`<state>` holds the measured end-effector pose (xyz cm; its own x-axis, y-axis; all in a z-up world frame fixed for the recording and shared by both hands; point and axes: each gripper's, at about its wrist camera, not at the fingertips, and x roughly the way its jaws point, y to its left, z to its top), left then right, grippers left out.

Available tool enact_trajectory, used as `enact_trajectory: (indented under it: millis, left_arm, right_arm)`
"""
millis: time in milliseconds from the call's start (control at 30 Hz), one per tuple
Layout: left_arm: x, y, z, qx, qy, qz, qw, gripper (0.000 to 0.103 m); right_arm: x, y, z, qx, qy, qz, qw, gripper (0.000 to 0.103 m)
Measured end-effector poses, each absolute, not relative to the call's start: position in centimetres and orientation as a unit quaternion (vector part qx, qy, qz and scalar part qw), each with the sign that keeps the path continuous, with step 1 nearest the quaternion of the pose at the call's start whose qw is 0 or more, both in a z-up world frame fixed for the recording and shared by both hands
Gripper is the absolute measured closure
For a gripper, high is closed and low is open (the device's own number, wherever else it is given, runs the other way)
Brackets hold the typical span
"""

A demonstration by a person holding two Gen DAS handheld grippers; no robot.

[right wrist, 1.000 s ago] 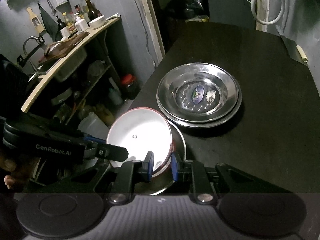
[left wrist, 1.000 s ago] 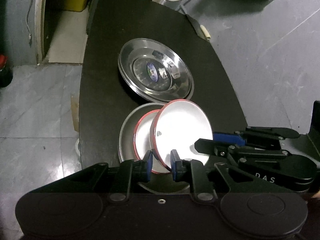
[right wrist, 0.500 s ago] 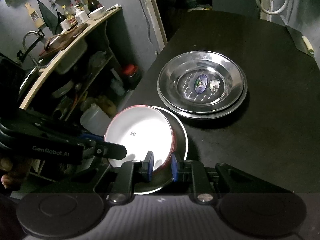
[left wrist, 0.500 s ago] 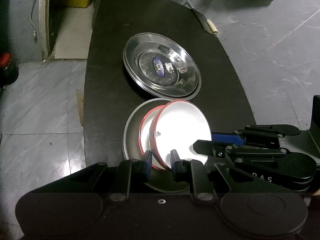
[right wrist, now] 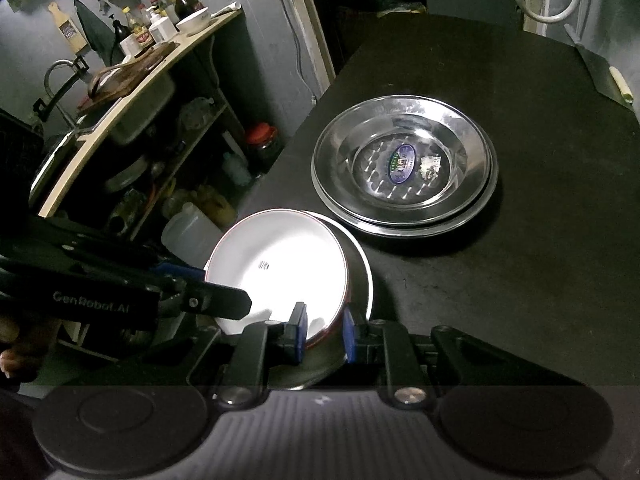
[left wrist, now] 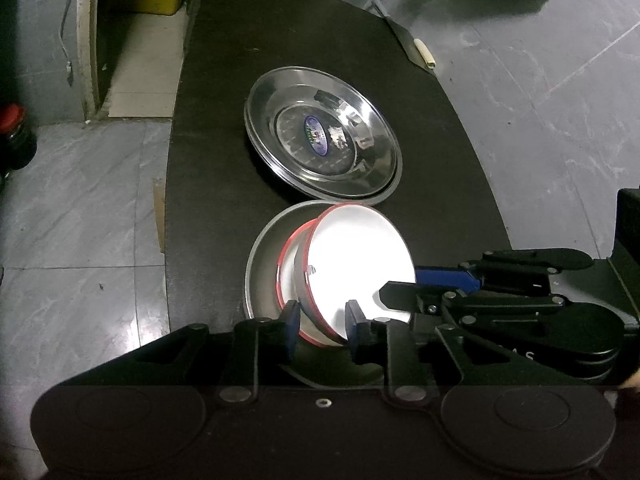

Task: Organize plates and bowls
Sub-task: 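Lower the white bowl into the steel bowl and open the left gripper, then move the left tool to the rim of the steel bowl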

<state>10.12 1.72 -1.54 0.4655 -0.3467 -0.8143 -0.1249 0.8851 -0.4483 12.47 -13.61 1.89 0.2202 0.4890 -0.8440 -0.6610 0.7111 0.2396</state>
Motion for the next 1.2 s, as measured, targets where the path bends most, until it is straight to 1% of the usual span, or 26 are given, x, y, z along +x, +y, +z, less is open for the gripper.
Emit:
enact_trajectory:
  millis: [133, 200, 467, 633, 833, 900, 1000, 1033, 1100, 1133, 1200]
  left_arm:
    - [10.2, 1.6, -1.5, -0.229, 0.514, -0.066, 0.824, 0.075]
    - [10.2, 1.6, -1.7, -0.227, 0.519, -0.061, 0.822, 0.071]
    - [10.3, 1.7, -1.9, -0.234, 0.518, -0.060, 0.820, 0.070]
    - [10.2, 1.9, -2.1, -0.236, 0.519, -0.058, 0.819, 0.067]
    - [10.2, 1.9, -1.8, -0.232, 0.513, -0.059, 0.824, 0.056]
    - [10.1, 2.0, -1.5, -0.231, 0.507, -0.059, 0.828, 0.049]
    - [9.9, 2.1, -0.9, -0.228, 0.492, -0.055, 0.838, 0.044]
    - [9.9, 2.2, -0.6, -0.226, 0.486, -0.053, 0.842, 0.042]
    - [9.8, 2.4, 0.0, -0.226, 0.473, -0.052, 0.850, 0.037]
    - [9.7, 2.5, 0.3, -0.227, 0.467, -0.051, 0.853, 0.035]
    - [9.7, 2.8, 0.8, -0.229, 0.455, -0.048, 0.859, 0.029]
  right_arm:
    - [12.4, -13.6, 1.9, -0.084, 0.503, 0.371, 0.776, 0.082]
    - [12.4, -13.7, 1.9, -0.084, 0.503, 0.370, 0.776, 0.081]
    - [12.4, -13.7, 2.0, -0.082, 0.501, 0.372, 0.777, 0.081]
    - [12.4, -13.8, 2.0, -0.081, 0.501, 0.372, 0.777, 0.080]
    - [12.4, -14.3, 2.3, -0.079, 0.492, 0.367, 0.785, 0.079]
    - [12.3, -14.4, 2.7, -0.080, 0.483, 0.363, 0.793, 0.076]
    - [12.3, -14.5, 3.3, -0.082, 0.469, 0.358, 0.803, 0.072]
    - [12.3, -14.6, 3.5, -0.083, 0.464, 0.355, 0.807, 0.069]
    - [12.3, -14.7, 3.8, -0.084, 0.455, 0.348, 0.816, 0.055]
    - [12.4, -14.8, 4.0, -0.084, 0.452, 0.344, 0.819, 0.052]
    - [12.5, -15.0, 4.2, -0.083, 0.444, 0.337, 0.826, 0.046]
